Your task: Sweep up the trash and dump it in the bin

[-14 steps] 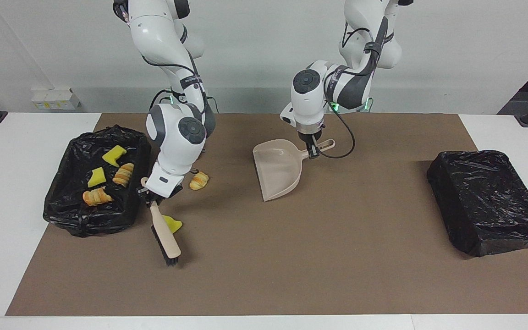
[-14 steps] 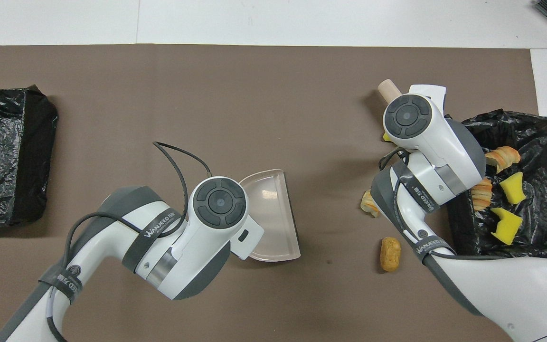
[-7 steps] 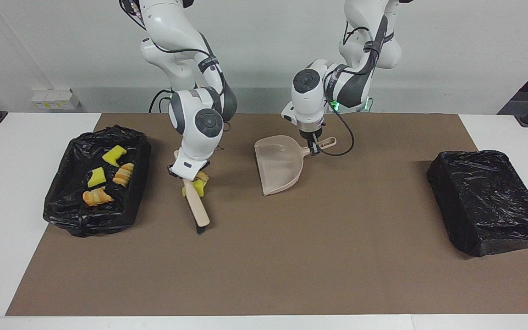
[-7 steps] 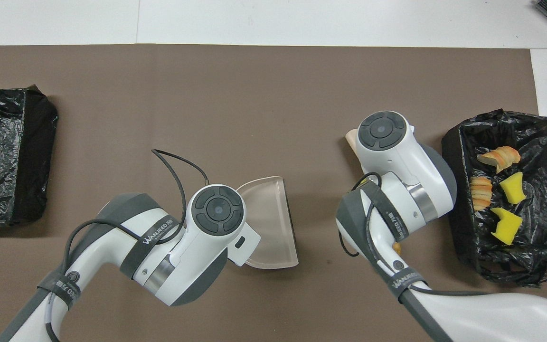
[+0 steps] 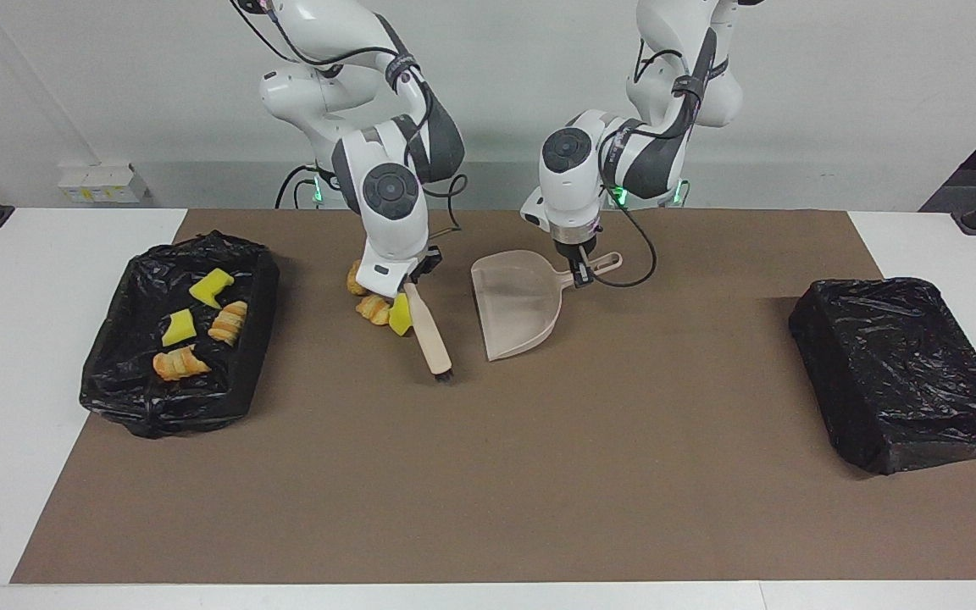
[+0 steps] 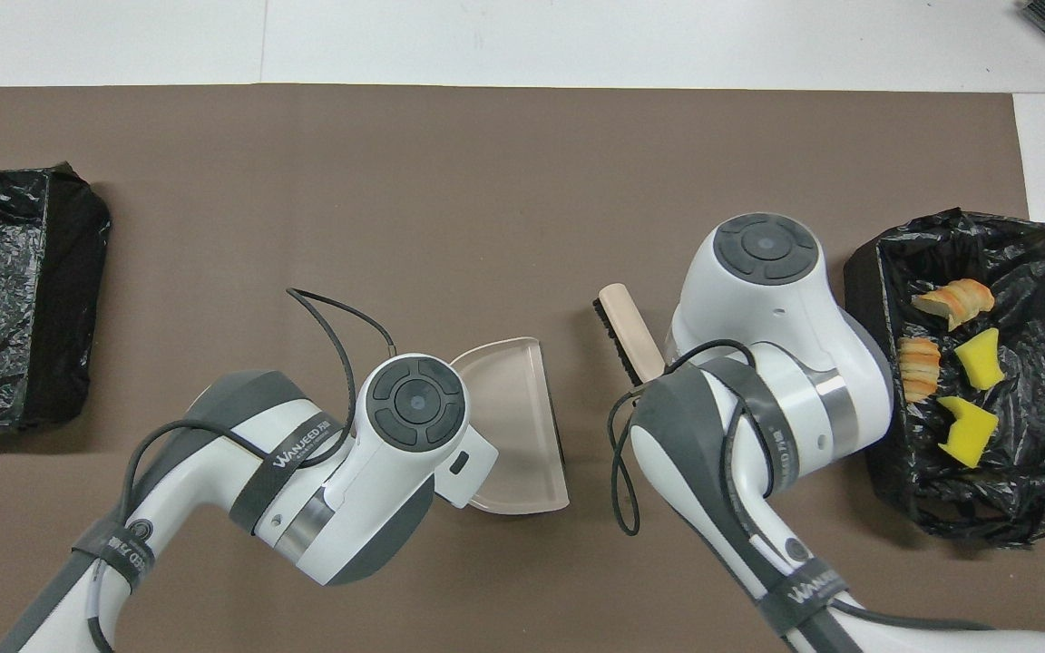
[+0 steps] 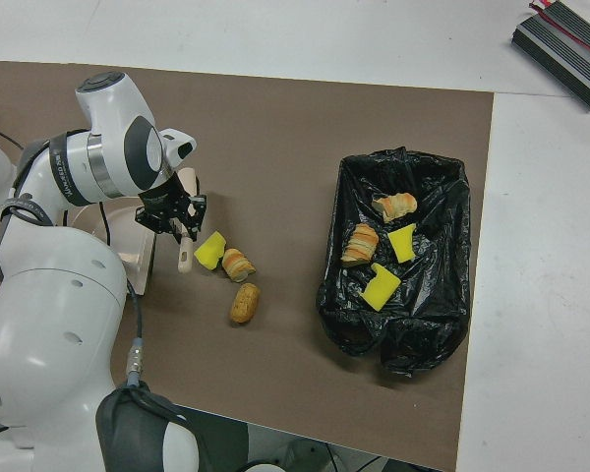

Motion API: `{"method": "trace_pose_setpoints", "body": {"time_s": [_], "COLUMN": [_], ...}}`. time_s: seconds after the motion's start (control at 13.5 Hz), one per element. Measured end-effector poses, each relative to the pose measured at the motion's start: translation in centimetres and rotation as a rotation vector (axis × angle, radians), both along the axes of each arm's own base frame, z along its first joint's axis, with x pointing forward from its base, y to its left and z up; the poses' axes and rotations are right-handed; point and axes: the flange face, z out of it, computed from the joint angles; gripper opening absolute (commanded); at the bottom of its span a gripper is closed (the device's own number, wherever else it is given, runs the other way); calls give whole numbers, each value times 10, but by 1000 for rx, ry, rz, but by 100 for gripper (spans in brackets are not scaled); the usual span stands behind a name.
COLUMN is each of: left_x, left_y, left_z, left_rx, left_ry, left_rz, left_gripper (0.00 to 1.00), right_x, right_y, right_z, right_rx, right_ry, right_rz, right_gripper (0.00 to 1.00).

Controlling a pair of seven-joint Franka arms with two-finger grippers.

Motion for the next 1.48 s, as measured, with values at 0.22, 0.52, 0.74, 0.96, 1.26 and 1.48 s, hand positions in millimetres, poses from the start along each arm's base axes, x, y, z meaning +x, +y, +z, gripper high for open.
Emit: {"method": "trace_pose_setpoints", "body": {"time_s": [0.22,0.52,0.74,0.96,1.26,1.48], "left_x": [-1,-10,-12,-12,-12,-11], "left_y": [-1,-8,-9,-9,-8,-8], "left_z": [1,2,1,-1,-2,-2], "left_rx": [-1,0,-6,-15,-16,-18], "left_ry": [-2,-9,-17,-26,-26,-29], "left_rz": [-1,2,3,1,2,2], "left_gripper": [0,0,0,0,0,0], "right_x": [-3,-65,-123,-163,-185,-183], "right_y": [-77,-134,-149,-166,-174,-150], "right_z": [23,0,-26,-40,-52,-62], "right_rx": [1,0,-4,-15,-28,-56], "right_ry": [8,-11,-37,-43,-34,-53], "right_rz": [-112,-197,-218,-247,-270,-291], "right_gripper": [0,0,0,0,0,0]}}
